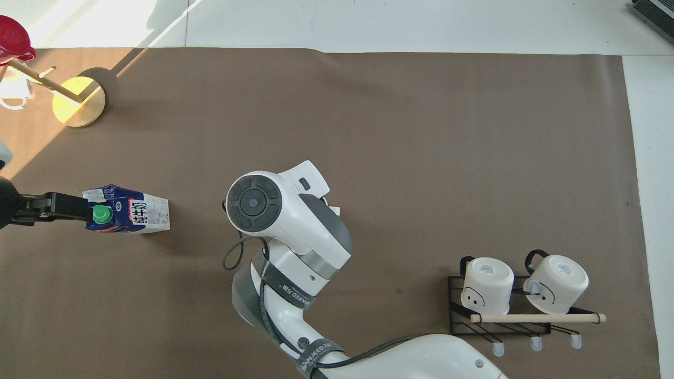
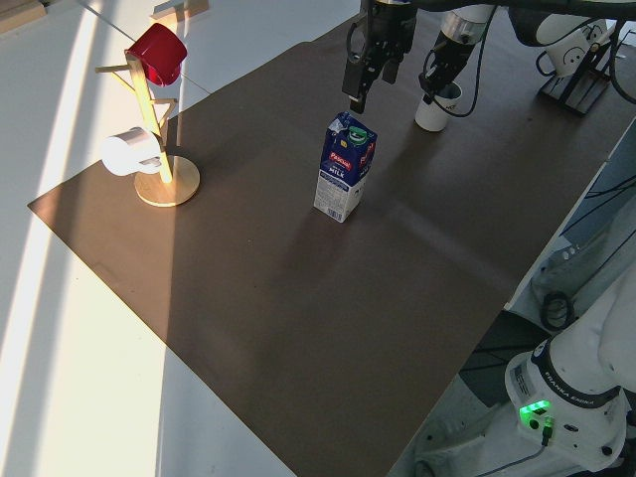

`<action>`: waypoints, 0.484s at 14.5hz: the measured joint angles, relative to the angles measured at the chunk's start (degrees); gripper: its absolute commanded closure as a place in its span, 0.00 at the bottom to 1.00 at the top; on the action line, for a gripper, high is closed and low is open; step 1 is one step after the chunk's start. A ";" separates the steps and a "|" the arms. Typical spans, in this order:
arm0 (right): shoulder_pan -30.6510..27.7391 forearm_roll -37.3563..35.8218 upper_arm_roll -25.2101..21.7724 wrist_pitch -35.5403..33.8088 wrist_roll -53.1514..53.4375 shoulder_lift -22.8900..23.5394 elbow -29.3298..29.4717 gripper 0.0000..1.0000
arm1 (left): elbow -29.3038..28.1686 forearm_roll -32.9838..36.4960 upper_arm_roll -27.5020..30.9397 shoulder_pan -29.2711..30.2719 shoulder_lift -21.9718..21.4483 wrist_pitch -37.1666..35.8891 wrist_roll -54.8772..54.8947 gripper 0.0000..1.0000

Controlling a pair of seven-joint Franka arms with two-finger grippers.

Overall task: Place cup and milk on table
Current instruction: 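Set the mug down and open the right gripper while the left gripper grasps the carton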

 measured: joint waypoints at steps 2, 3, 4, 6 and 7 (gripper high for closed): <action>-0.06 0.00 -0.05 0.37 0.05 0.00 -0.37 0.38 | -1.94 0.80 -0.24 -1.06 -0.04 2.96 0.18 0.00; -0.14 0.00 -0.08 0.48 0.09 0.00 -0.47 0.23 | -3.09 1.24 -0.38 -1.53 -0.06 4.44 0.41 0.00; -0.23 0.00 -0.09 0.59 0.20 0.00 -0.48 0.08 | -4.27 1.39 -0.48 -1.75 -0.08 5.95 1.21 0.00; -0.34 0.00 -0.11 1.06 1.52 -0.05 -0.41 0.00 | -6.66 1.47 -0.38 -1.72 -0.09 9.02 4.52 0.00; -0.41 0.00 -0.11 1.37 2.10 -0.29 -0.14 0.00 | -7.57 1.48 -0.19 -1.59 -0.10 10.14 6.60 0.00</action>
